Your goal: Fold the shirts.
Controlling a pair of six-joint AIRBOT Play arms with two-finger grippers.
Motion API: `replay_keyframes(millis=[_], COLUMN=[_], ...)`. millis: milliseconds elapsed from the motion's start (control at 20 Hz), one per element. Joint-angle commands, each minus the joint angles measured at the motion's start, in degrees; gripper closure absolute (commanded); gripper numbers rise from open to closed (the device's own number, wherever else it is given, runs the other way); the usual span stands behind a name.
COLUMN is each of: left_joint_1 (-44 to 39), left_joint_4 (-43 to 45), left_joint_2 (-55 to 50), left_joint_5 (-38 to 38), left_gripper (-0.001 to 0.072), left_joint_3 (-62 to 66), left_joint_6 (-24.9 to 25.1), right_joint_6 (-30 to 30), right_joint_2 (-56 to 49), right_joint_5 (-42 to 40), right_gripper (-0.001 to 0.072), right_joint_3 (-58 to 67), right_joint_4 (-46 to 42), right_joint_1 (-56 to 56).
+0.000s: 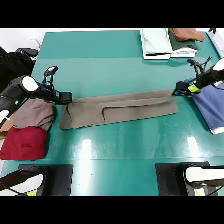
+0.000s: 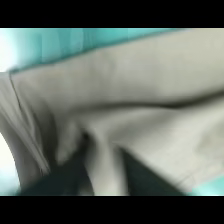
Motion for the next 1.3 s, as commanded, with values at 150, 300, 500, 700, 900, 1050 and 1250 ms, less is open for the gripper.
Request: replay_keyframes(millis=[150, 300, 500, 700, 900, 1050, 1250], left_joint_1=[-0.02, -0.02, -1.31, -8.85, -16.26, -20.39, -23.98], left_joint_4=[-0.66, -4.68, -11.8, -11.82, -13.42, -14.36, -15.8], left_joint_2=[-1.81, -1.81, -1.95, -4.02, -9.16, -14.88, -24.44], left_joint_5=[-3.32, -3.96, -0.31, 4.96, 9.51, 10.29, 11.23], left_gripper=[0.0206, 0.0434, 0.0683, 0.0684, 0.0684, 0.0684, 0.0684], left_joint_3=[5.81, 6.25, 6.14, 6.08, 6.58, 11.02, 20.15], left_joint_6=[-1.84, -1.7, 0.72, -0.9, -1.42, -1.38, -1.4], right_joint_6=[-4.9, -6.14, -8.94, -9.77, -13.22, -13.77, -11.26], right_joint_2=[-4.24, -4.26, -7.48, -12.59, -13.31, -8.9, 0.35], right_joint_5=[2.67, 2.34, 1.16, 0.61, -1.64, 1.75, 5.64], right_gripper=[0.0225, 0.0171, 0.0175, 0.0206, 0.0645, 0.0698, 0.0698], right_joint_3=[4.98, -0.39, -5.84, -7.02, -6.6, -2.45, 4.9], right_joint_4=[8.98, 9.07, 12.31, 16.72, 16.96, 18.56, 25.66], right_joint_1=[-5.57, -11.3, -16.22, -12.22, -6.23, -5.95, -3.41])
